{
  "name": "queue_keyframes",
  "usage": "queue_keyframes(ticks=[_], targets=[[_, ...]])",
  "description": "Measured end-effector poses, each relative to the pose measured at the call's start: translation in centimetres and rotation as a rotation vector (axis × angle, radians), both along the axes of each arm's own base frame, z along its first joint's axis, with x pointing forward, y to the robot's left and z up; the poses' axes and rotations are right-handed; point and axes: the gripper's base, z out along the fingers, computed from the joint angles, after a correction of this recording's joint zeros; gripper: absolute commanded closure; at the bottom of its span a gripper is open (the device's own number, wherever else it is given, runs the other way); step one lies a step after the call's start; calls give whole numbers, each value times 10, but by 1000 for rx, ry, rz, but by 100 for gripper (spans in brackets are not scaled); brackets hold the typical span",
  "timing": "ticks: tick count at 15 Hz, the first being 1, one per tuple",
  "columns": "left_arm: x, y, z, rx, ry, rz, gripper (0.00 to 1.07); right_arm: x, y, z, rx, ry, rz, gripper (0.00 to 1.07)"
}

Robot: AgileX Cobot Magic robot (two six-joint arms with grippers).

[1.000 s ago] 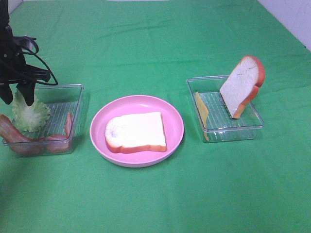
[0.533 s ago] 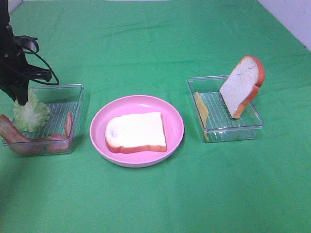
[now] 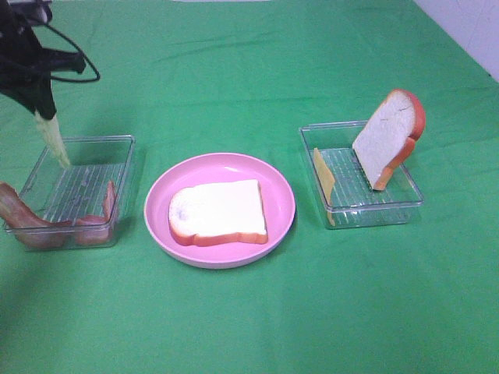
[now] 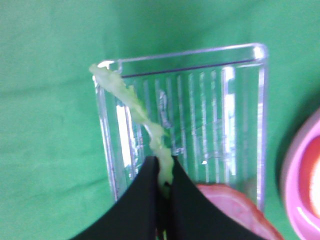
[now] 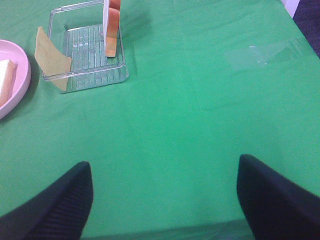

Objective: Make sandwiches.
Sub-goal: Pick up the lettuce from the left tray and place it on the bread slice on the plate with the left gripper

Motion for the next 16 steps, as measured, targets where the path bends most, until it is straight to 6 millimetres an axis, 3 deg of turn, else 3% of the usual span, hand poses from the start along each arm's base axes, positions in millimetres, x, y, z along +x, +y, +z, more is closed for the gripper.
queue_keyframes(ticks=[2,4,5,7,9,12,16], targets=[[-8,-12,39,-44,-84,-24,107,0,0,0,0,0,0,31],[-15,-30,61,-68,-131,-66,107,0,0,0,0,0,0,31],[-23,-65,81,-114,-178,-140,107,0,0,0,0,0,0,31],[-33,-107,90,-171,-194,-231,107,0,0,0,0,0,0,31],[-48,-147,93,-230,-195,-316,107,0,0,0,0,0,0,31],[-61,-180,89,-253,-185,-391,107,0,0,0,0,0,0,31],[-66,-220,50,-294,-75,-446,107,0,0,0,0,0,0,31]])
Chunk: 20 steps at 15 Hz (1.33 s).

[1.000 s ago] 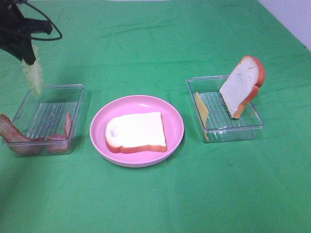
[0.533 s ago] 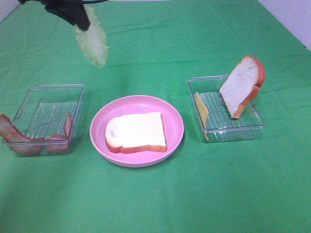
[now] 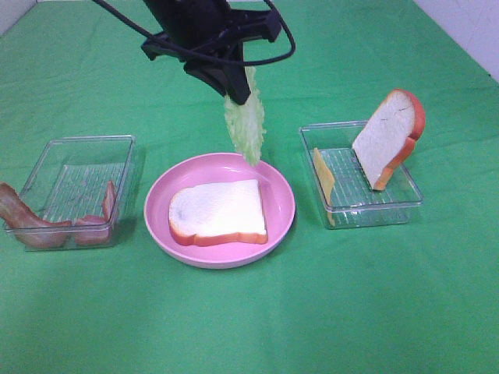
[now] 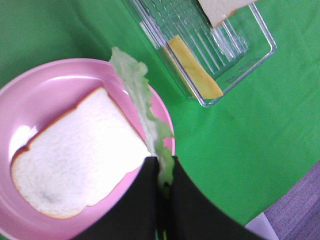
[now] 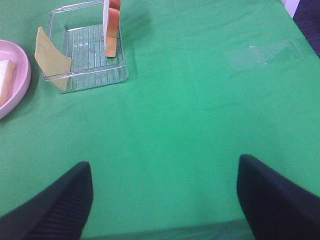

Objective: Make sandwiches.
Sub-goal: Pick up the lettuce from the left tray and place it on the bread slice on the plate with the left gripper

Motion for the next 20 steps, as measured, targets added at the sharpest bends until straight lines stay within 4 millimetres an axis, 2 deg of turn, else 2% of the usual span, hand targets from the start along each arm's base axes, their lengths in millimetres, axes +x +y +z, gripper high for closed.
queue_keyframes(ticks=[4,11,13,17,20], targets=[[2,-22,-46,27,99,-30,107,0,0,0,0,0,0,31],[8,-28,-91,56,194,-26,107,0,0,0,0,0,0,31],[9,-26,-99,86,204,-32,107,0,0,0,0,0,0,31],[14,-13,-103,238,146,-22,107,0,0,0,0,0,0,31],[14,-10,-104,273,138,-20,107,0,0,0,0,0,0,31]])
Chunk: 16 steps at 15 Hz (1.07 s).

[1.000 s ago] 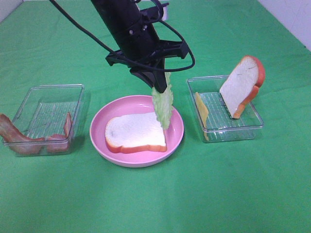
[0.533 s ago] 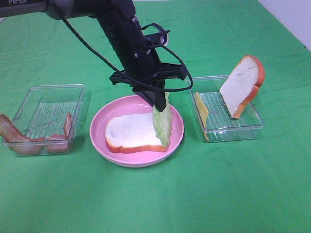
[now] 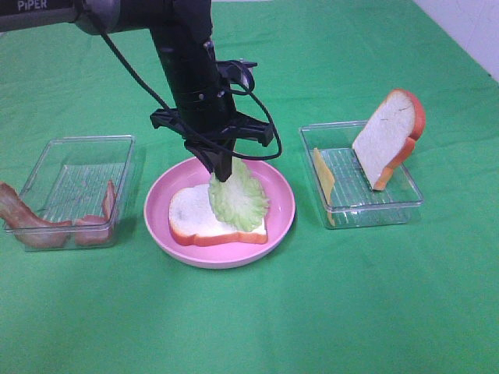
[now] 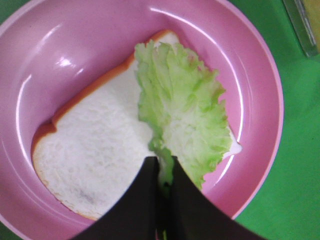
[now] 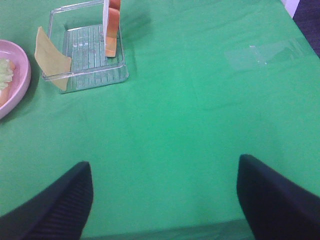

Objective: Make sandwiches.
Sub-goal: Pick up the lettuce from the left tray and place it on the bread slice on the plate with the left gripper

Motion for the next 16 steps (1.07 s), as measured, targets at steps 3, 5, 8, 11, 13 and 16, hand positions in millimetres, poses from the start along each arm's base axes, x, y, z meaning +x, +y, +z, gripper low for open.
queue_keyframes(ticks=[3,5,8,11,13,16], targets=[[0,1,-2,9,2,-1,107,0,0,0,0,0,0,31],[1,1,-9,22,16,-3,107,0,0,0,0,0,0,31],[2,2,-17,54,17,4,107,0,0,0,0,0,0,31],[4,6,-17,91,1,30,107,0,0,0,0,0,0,31],[4,6,-17,92,2,34,90,0,0,0,0,0,0,31],[5,6,-16,91,4,59,15,0,0,0,0,0,0,31]])
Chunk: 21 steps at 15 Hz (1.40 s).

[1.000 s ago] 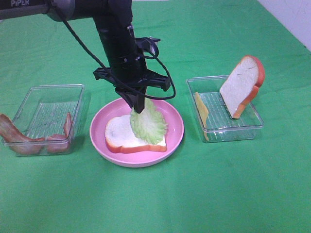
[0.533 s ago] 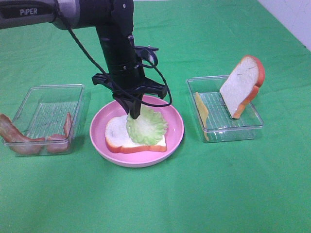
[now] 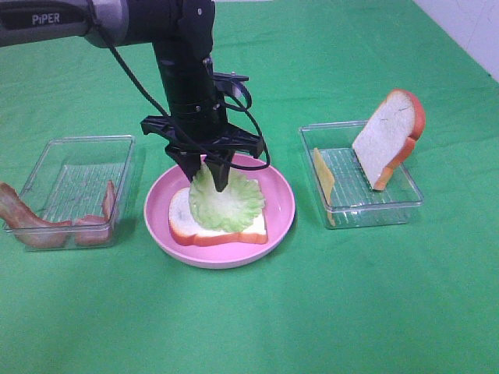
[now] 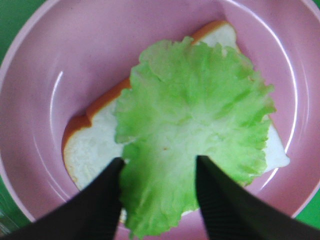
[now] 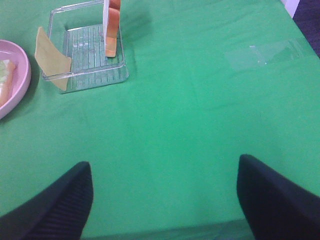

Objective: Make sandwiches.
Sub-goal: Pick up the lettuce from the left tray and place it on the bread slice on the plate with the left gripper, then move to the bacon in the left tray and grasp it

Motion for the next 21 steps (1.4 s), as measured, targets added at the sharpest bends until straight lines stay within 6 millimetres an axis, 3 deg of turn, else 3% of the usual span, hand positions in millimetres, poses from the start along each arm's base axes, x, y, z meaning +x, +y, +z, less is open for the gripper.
queue_keyframes(ticks=[1,7,8,9,12,14,17,21], targets=[[2,-1,3,-4,-13,9,5,0,0,0,0,0,0,31],[13,-8,53,-97,-145,16,6,0,0,0,0,0,0,31],[10,-6,65,-109,-162,17,6,0,0,0,0,0,0,31],[-2,1,90,-122,-186,17,6,0,0,0,0,0,0,31],[-32,26,119,-86,-202,17,6,0,0,0,0,0,0,31],[-43,41,123,-70,-184,45,6,0,0,0,0,0,0,31],[-50,88,122,-41,-135,175,6,0,0,0,0,0,0,31],[-43,105,119,-49,-117,230,6,0,0,0,0,0,0,31]])
